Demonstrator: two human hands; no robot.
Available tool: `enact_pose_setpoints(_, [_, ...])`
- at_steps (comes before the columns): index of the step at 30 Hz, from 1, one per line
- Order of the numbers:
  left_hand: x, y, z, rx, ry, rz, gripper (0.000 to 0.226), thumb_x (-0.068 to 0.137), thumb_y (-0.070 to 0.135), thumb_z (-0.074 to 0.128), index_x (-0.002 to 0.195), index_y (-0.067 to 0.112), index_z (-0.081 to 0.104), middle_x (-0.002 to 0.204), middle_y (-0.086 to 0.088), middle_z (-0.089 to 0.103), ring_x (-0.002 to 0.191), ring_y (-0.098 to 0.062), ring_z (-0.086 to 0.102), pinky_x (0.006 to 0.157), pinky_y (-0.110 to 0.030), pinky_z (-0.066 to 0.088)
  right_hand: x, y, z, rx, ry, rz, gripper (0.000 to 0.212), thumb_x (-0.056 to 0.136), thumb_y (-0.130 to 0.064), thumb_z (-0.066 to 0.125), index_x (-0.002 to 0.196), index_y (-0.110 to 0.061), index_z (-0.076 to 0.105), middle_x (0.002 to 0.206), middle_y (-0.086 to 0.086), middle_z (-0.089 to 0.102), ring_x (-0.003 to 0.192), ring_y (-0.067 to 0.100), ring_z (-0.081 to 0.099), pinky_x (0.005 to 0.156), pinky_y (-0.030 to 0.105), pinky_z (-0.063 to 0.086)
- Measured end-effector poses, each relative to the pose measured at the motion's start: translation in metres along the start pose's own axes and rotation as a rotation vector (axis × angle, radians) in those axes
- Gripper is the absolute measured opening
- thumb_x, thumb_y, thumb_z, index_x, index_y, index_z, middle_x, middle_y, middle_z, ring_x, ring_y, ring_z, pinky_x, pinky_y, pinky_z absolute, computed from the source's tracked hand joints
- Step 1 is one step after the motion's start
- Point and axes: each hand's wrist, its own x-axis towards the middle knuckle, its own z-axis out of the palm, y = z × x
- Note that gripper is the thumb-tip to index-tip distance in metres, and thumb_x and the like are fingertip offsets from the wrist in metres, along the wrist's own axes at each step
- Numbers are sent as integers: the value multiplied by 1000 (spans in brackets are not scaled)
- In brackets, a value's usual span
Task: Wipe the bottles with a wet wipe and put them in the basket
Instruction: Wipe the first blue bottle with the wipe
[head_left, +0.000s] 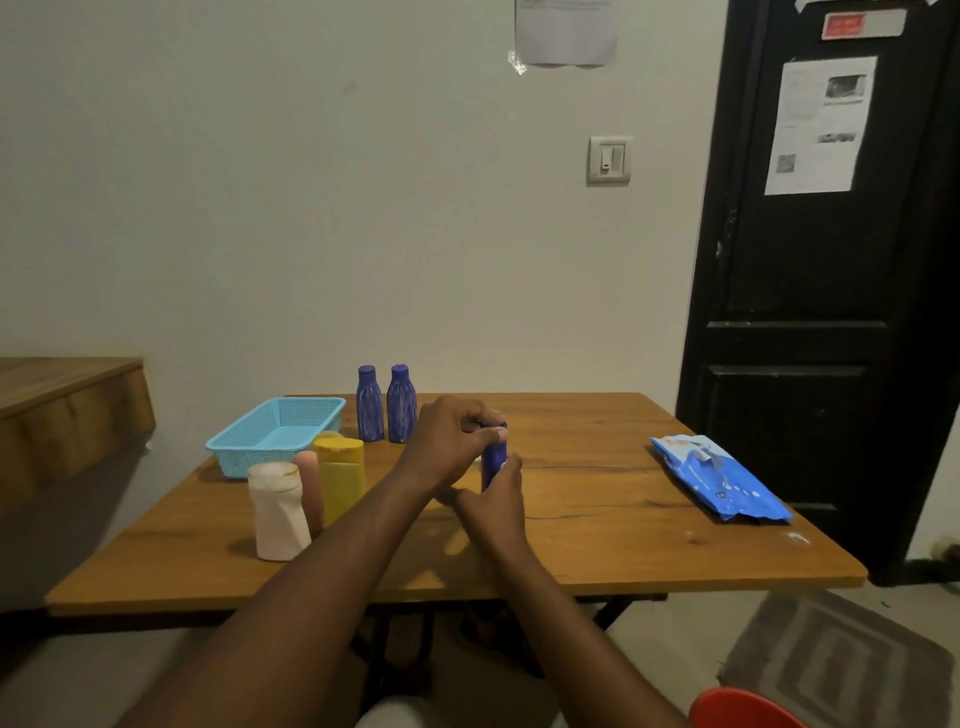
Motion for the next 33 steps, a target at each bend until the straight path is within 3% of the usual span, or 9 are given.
enact_pose_setpoints(3, [2, 1, 0, 5, 12, -22, 21, 89, 17, 78, 110, 12, 80, 111, -1, 77, 104, -13, 71, 95, -39, 60, 20, -9, -12, -8, -57, -52, 72, 76, -16, 84, 131, -31, 40, 125, 0, 59, 111, 19, 61, 94, 41, 58])
enact_pose_setpoints(8, [2, 2, 2, -1, 17, -9, 21, 89, 18, 78, 109, 13, 80, 108, 0, 78, 103, -12, 72, 94, -38, 60, 21, -17, -16, -8, -25, -189, 69, 80, -16, 81, 135, -30, 41, 121, -15, 55, 113, 6, 58, 82, 18, 54])
enact_pose_setpoints(11, [-1, 1, 0, -9, 12, 1, 18, 90, 18, 78, 107, 16, 80, 103, 2, 78, 100, -10, 72, 93, -36, 60, 14, -12, -15, -51, 1, -257, 100, 76, -26, 84, 156, -27, 25, 153, -7, 44, 138, 11, 45, 107, 35, 51])
enact_pose_setpoints(13, [-1, 0, 0, -20, 9, -3, 18, 90, 17, 78, 107, 15, 80, 104, 2, 78, 100, -10, 72, 93, -36, 60, 9, -1, -17, -96, -13, -266, 106, 74, -28, 86, 157, -30, 21, 154, -11, 42, 137, 8, 44, 106, 33, 49])
enact_pose_setpoints(17, [0, 2, 1, -14, 5, 0, 17, 90, 15, 76, 107, 12, 80, 109, 0, 77, 102, -12, 70, 93, -33, 59, -6, 22, -28, -299, -115, -101, 88, 74, -34, 87, 145, -29, 34, 133, -5, 56, 106, 7, 58, 84, 23, 53])
enact_pose_setpoints(21, [-1, 3, -1, -7, -15, 3, 15, 91, 14, 75, 106, 12, 79, 110, 1, 76, 104, -13, 70, 90, -28, 58, -16, 28, -34, -444, -118, -78, 73, 83, -36, 79, 141, -27, 37, 122, -7, 59, 101, 8, 60, 78, 22, 52])
enact_pose_setpoints(27, [8, 1, -14, 42, -157, -26, 14, 96, 13, 68, 110, 16, 68, 121, 2, 69, 115, -16, 64, 97, -33, 54, -30, 31, -42, -308, 18, -224, 21, 94, -13, 59, 105, -30, 60, 91, -10, 67, 82, 8, 64, 76, 40, 58])
enact_pose_setpoints(29, [11, -1, -19, 59, -198, -30, 16, 96, 11, 67, 111, 16, 67, 121, 2, 67, 116, -15, 64, 101, -37, 55, -31, 30, -43, -241, 71, -238, 16, 98, -15, 55, 94, -28, 63, 83, -6, 67, 77, 12, 63, 73, 45, 57])
enact_pose_setpoints(33, [10, -3, -17, 74, -192, -11, 16, 94, 10, 67, 107, 20, 65, 115, 8, 67, 115, -11, 63, 98, -34, 54, -36, 19, -53, 0, 204, -207, 22, 101, -16, 57, 88, -29, 70, 81, -6, 71, 78, 10, 66, 69, 32, 55])
